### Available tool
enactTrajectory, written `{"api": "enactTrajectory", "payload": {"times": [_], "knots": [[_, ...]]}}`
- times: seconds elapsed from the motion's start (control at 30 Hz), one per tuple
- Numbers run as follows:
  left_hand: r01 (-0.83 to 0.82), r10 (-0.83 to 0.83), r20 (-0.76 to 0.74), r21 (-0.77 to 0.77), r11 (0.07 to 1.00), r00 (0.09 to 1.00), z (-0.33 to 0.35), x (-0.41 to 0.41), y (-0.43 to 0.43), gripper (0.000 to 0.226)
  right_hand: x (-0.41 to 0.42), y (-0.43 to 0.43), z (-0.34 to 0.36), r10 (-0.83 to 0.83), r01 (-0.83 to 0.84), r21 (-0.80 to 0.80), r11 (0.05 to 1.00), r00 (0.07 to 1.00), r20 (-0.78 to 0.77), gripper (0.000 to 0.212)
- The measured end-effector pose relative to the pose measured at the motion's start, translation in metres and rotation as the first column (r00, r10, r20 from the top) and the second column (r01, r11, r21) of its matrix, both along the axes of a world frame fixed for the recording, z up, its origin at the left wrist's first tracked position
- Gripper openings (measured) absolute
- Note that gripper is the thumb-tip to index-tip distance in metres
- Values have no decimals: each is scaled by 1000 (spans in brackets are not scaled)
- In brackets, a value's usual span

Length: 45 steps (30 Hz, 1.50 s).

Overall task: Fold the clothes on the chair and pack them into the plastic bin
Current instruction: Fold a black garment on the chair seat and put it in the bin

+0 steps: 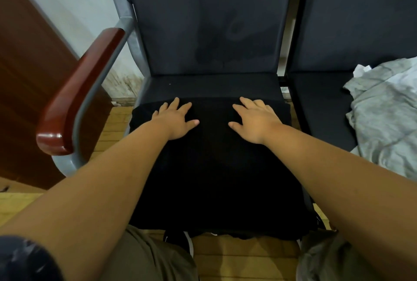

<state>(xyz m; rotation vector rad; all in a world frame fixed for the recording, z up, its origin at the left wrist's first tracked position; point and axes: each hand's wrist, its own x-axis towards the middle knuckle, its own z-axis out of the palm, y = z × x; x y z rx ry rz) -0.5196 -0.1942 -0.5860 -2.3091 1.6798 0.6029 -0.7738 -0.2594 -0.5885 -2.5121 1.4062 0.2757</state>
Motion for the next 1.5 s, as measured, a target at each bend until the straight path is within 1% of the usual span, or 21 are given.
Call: {"api": "enactTrajectory", "payload": {"times": [0.13,0.2,0.33,0.4,0.47,0.57,0.77,1.03,1.27,1.5], "knots": [[-14,14,27,15,1000,1000,11,-1,0,87,-3,6,4,-30,30,-12,999,1000,10,76],[-59,54,57,78,995,997,18,-3,5,90,-5,14,10,-78,78,5,997,997,-9,76],[-161,132,131,248,955,983,29,-8,25,97,-9,33,20,-230,241,117,964,968,-97,81],[-178,145,128,297,938,981,29,-3,36,98,-11,41,21,-257,281,160,946,954,-152,86],[-186,158,115,313,931,981,22,8,42,100,-12,47,20,-260,295,190,937,947,-190,89],[-211,186,113,291,933,976,9,16,49,102,-16,49,15,-248,288,202,936,947,-202,92],[-228,218,68,240,944,974,0,19,42,100,-21,32,3,-248,273,205,940,959,-140,94],[-155,151,37,140,978,988,-8,47,9,94,-17,-14,-11,-252,256,146,956,967,-42,95],[-106,104,55,52,993,993,-13,65,-15,92,-18,-40,-17,-274,271,116,956,961,14,95],[-132,128,59,72,989,990,-6,61,-20,91,-16,-42,-12,-283,279,110,954,959,23,91]]}}
